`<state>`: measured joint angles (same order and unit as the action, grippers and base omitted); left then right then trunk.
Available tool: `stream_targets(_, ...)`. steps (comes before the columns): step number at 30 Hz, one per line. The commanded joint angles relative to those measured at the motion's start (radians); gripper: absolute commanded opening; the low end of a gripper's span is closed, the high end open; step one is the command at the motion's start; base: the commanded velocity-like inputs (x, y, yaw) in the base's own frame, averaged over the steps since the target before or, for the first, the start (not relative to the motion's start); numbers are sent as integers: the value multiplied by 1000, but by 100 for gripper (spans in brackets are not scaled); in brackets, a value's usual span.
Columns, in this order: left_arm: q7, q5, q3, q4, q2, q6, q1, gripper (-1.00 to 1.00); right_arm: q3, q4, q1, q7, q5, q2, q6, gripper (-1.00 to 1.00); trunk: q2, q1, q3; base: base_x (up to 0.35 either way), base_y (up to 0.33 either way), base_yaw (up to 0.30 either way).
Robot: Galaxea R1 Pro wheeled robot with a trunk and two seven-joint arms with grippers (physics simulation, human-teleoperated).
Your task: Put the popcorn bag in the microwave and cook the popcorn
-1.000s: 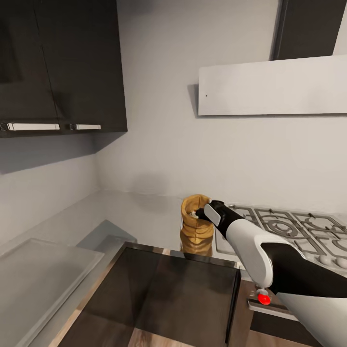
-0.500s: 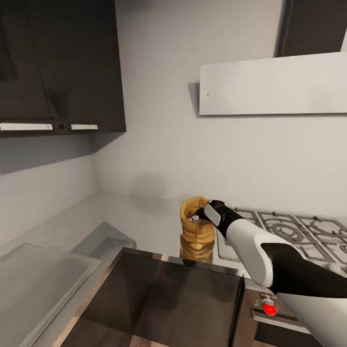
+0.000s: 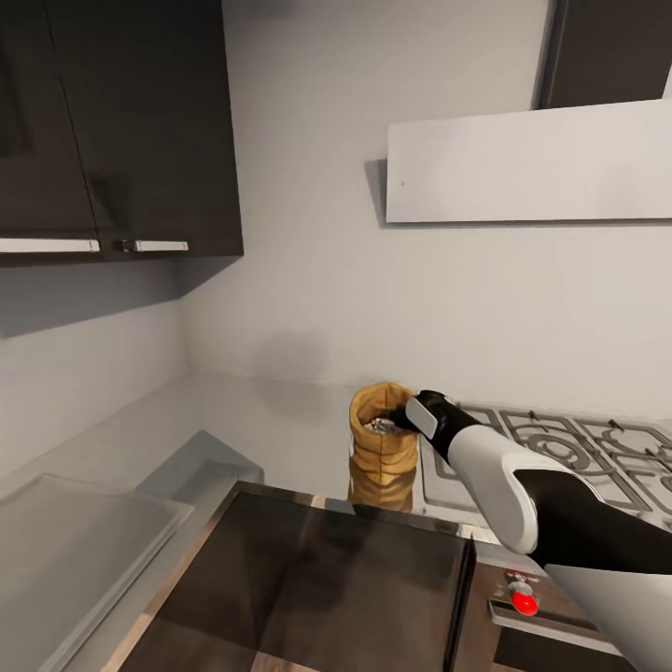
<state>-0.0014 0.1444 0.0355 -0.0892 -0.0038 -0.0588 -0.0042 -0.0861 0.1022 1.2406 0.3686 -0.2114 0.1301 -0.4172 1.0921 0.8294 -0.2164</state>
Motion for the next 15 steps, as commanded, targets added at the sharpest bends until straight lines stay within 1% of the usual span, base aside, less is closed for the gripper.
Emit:
stream_targets(1, 0, 5, 3, 0, 0, -3, 0, 100, -8, -2, 0, 6, -2, 0, -3, 100, 1, 0, -1, 0, 0, 0)
stream_targets(11, -2, 5, 4, 1, -1, -3, 0, 100, -8, -14, 0, 6, -2, 2, -3, 100, 1, 0, -1, 0, 0, 0)
stream_targets(15, -1, 5, 4, 0, -1, -3, 0, 100, -9, -42, 0, 8, -3, 2, 4, 100, 1, 0, -1, 0, 0, 0)
